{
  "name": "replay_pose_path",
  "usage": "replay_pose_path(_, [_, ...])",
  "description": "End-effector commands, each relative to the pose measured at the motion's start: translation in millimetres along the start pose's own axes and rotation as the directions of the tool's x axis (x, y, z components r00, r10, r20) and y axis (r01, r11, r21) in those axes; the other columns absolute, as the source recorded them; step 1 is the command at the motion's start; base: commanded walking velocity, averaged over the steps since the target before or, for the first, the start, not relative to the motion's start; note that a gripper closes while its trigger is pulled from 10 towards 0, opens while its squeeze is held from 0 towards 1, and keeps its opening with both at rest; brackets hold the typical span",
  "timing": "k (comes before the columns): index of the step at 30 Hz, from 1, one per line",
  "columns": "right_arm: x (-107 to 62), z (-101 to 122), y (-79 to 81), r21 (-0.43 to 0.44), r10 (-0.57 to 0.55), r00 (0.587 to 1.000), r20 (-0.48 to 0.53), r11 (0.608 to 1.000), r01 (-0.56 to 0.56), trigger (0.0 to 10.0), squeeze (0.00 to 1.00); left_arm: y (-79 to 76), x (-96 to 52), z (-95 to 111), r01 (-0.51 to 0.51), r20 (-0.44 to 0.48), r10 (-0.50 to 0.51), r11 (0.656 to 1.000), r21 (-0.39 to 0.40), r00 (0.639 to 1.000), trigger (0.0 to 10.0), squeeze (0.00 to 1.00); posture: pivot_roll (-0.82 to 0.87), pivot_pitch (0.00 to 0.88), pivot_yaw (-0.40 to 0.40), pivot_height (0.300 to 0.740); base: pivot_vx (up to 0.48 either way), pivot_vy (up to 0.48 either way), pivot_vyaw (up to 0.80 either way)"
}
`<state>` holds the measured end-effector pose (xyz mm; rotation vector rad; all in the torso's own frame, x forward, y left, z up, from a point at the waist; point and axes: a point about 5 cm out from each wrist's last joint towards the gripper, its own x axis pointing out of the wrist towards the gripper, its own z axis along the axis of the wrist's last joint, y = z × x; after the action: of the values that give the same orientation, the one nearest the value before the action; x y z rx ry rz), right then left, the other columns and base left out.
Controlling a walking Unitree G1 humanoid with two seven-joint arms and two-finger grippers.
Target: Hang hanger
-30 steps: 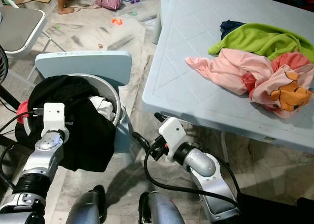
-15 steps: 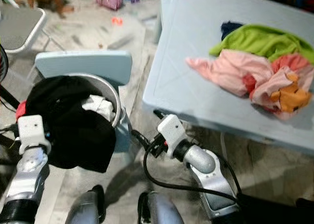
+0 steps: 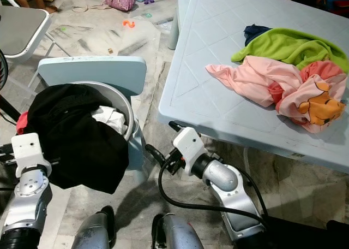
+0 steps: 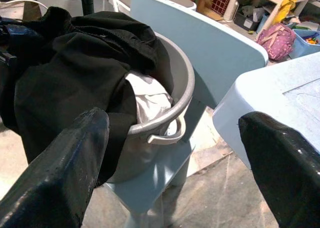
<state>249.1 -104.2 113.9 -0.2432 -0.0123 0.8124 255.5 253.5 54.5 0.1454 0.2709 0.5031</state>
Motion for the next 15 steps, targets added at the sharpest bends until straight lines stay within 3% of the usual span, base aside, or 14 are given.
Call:
replay_pose_path(1, [-2.7,-4,-0.6,-0.009,-0.001,1.000,-0.020,1.000,0.001,10.0,0.00,-2.5,-2.5,1,0.009,0.014,-0.009,1.000,-0.023,1.000,0.0,0.00,-0.05,0.177,-0.162,0.740,0.000,0.000,0.00])
replay_pose_path(11, [-1.7,-5,0.5,-0.013,0.010,1.000,-0.020,1.000,-0.011,10.0,0.00,-1.1,-7.3,-10,0.016,-0.040,-0.019,0.998,-0.056,0.999,0.0,0.00,-0.05,0.183,-0.163,0.740,0.000,0.000,0.00])
replay_pose_path(15, [-1.1,-5,0.5,-0.013,0.012,1.000,-0.021,1.000,-0.012,10.0,0.00,-0.5,-7.3,-8,0.041,-0.019,-0.041,0.999,-0.028,0.999,0.0,0.00,-0.04,0.180,-0.158,0.740,0.000,0.000,0.00])
